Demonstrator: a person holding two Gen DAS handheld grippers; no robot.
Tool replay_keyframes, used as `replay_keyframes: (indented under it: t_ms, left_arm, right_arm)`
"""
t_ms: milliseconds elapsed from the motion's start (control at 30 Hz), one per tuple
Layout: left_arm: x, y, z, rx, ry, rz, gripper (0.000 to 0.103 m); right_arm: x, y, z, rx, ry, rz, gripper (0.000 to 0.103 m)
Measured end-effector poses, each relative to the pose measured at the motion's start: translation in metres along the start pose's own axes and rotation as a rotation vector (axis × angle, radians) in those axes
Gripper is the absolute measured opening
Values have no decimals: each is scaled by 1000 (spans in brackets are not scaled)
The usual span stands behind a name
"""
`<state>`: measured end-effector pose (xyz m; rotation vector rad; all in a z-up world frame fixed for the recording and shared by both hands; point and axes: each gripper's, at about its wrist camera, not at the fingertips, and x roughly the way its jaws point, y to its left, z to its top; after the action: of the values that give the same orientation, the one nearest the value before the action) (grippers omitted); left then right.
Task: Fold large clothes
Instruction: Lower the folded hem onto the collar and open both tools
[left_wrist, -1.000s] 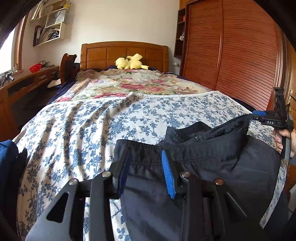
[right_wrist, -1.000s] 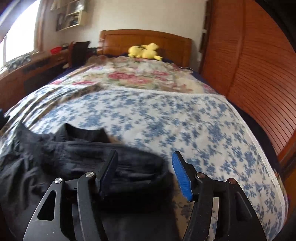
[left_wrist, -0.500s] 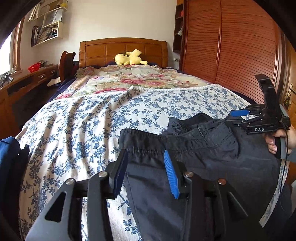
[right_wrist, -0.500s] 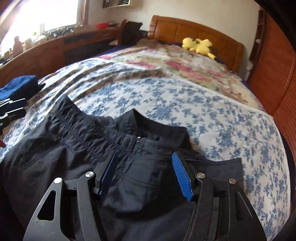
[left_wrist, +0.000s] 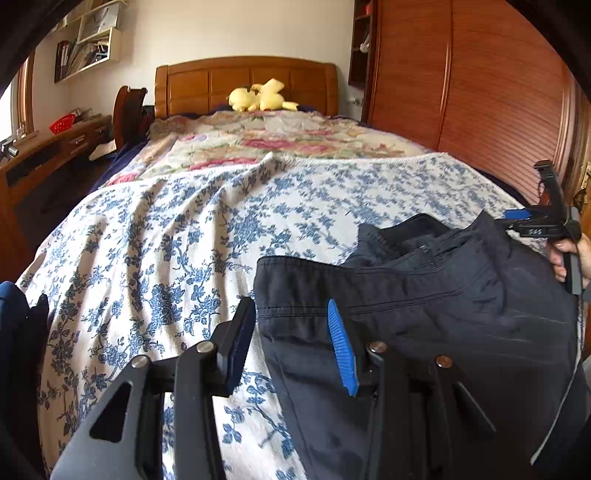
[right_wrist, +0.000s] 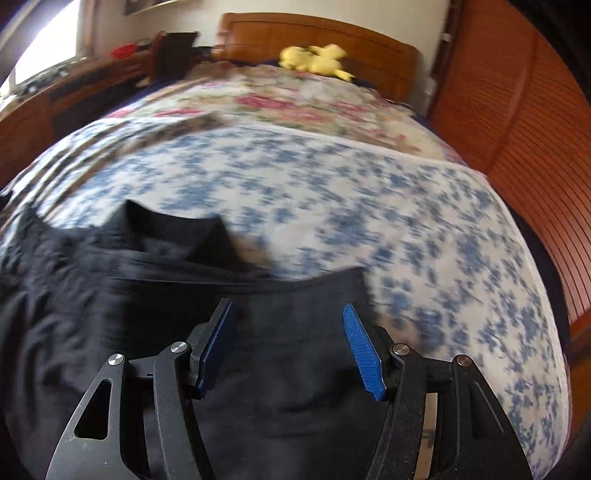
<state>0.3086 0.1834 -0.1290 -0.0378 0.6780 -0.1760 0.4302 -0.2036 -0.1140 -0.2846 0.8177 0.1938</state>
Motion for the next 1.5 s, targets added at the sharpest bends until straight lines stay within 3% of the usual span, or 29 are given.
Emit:
replay_keyframes:
  t_ms: [133, 300, 500, 733, 800, 833, 900, 933, 1000, 1167, 1233, 1300, 1500]
  left_arm:
    - [17, 6, 1, -34, 32, -32, 39]
    - [36, 7, 3, -43, 69, -21, 39]
    - [52, 14, 3, -70, 104, -17, 39]
    - [58, 15, 2, -82, 113, -62, 39]
    - [58, 18, 2, -95, 113, -74, 39]
    - [58, 19, 2, -99, 113, -78, 37]
    - [59, 19, 1, -100, 114, -86, 29]
    - [59, 18, 1, -93, 113, -93, 26]
    - [57, 11, 1, -60, 105, -105, 17]
    - [40, 2, 11, -34, 31, -64, 10]
    - [30, 5, 18, -59, -25, -28, 10]
    - [19, 11, 24, -83, -79, -39, 10]
    - [6, 10, 38, -68, -127, -31, 15]
  right_arm:
    - [9, -30, -8, 53, 28, -23, 62]
    - [29, -57, -17, 116, 98, -3, 62]
    - [43, -60, -16, 135, 121, 47, 62]
    - [56, -62, -17, 158, 166, 127, 62]
    - [55, -57, -16, 137, 172, 146, 48]
    - [53, -52, -15, 119, 172, 151, 46]
    - [52, -44, -14, 89, 175, 174, 27]
    - [50, -39, -14, 59, 169, 160, 25]
    - [45, -30, -13, 7, 157, 148, 11]
    - [14, -22, 2, -56, 37, 117, 4]
    - [1, -26, 9, -43, -23, 81, 4]
    - [-9, -33, 18, -10, -75, 48, 3]
    - [-4, -40, 41, 24, -106, -54, 3]
